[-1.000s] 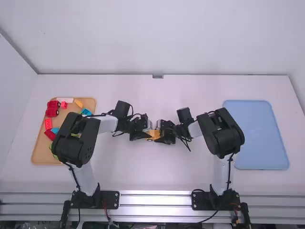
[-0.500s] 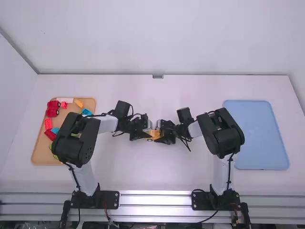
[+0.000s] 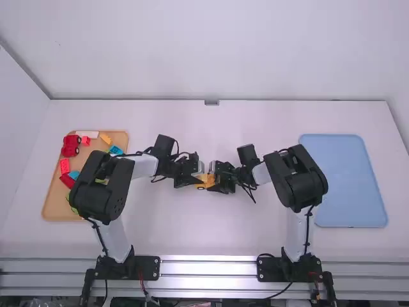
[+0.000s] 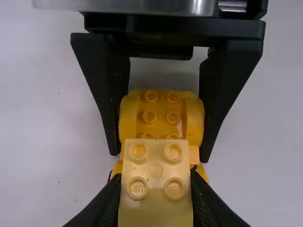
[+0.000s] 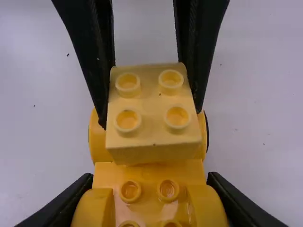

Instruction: Assemble lego blocks to make yellow taxi

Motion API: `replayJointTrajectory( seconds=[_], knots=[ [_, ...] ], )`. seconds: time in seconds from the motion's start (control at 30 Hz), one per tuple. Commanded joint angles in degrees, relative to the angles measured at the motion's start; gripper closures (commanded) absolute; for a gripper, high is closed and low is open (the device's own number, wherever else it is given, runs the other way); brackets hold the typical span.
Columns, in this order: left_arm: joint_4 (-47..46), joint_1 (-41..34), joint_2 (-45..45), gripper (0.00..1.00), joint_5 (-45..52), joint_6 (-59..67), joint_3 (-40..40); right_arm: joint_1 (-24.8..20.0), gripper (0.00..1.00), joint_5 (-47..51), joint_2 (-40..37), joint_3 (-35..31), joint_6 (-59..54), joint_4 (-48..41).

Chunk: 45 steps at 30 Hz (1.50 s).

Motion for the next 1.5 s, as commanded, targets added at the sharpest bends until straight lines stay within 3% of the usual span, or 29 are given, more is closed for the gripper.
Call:
replayJointTrajectory(
  seconds=[0.0, 0.4, 0.6, 0.63, 0.8, 1.2, 1.27, 1.3, 1.43, 1.47],
  knots=[
    [-1.46, 0.0, 0.44, 0.79, -2.21, 0.22, -0.31, 0.55, 0.52, 2.1, 0.85, -0.87, 0.61, -1.2],
    [-1.6, -0.17, 0.44, 0.73, -2.27, 0.22, -0.28, 0.55, 0.51, 2.12, 0.85, -0.87, 0.59, -1.2],
    [-1.55, -0.15, 0.44, 0.5, -2.25, 0.2, -0.31, 0.55, 0.51, 2.36, 0.85, -0.87, 0.61, -1.22],
    [-1.44, -0.37, 0.44, 0.42, -2.29, 0.2, -0.31, 0.55, 0.51, 2.27, 0.85, -0.87, 0.61, -1.2],
    [-1.44, -0.37, 0.44, 0.34, -2.27, 0.22, -0.31, 0.57, 0.51, 2.32, 0.85, -0.87, 0.61, -1.22],
    [-7.8, 0.74, -4.74, 0.28, -1.9, -0.24, 4.35, 0.55, 0.48, 2.49, 0.85, -0.87, 0.63, -1.2],
    [-7.69, 0.17, -4.7, 0.33, -0.13, -0.15, 4.48, 0.57, 0.48, 2.51, 0.85, -0.87, 0.7, -1.27],
    [-7.65, 0.04, -4.59, 0.4, 0.63, -0.17, 4.31, 0.55, 0.48, 2.49, 0.85, -0.87, 0.66, -1.27],
    [-6.45, 0.0, -2.86, 0.94, 3.87, 2.21, 2.89, 0.55, 0.48, 2.51, 0.85, -0.87, 0.68, -1.29],
    [-5.92, 0.02, -2.45, 0.98, 3.82, 2.38, 2.51, 0.55, 0.47, 2.51, 0.85, -0.87, 0.66, -1.27]
  ],
)
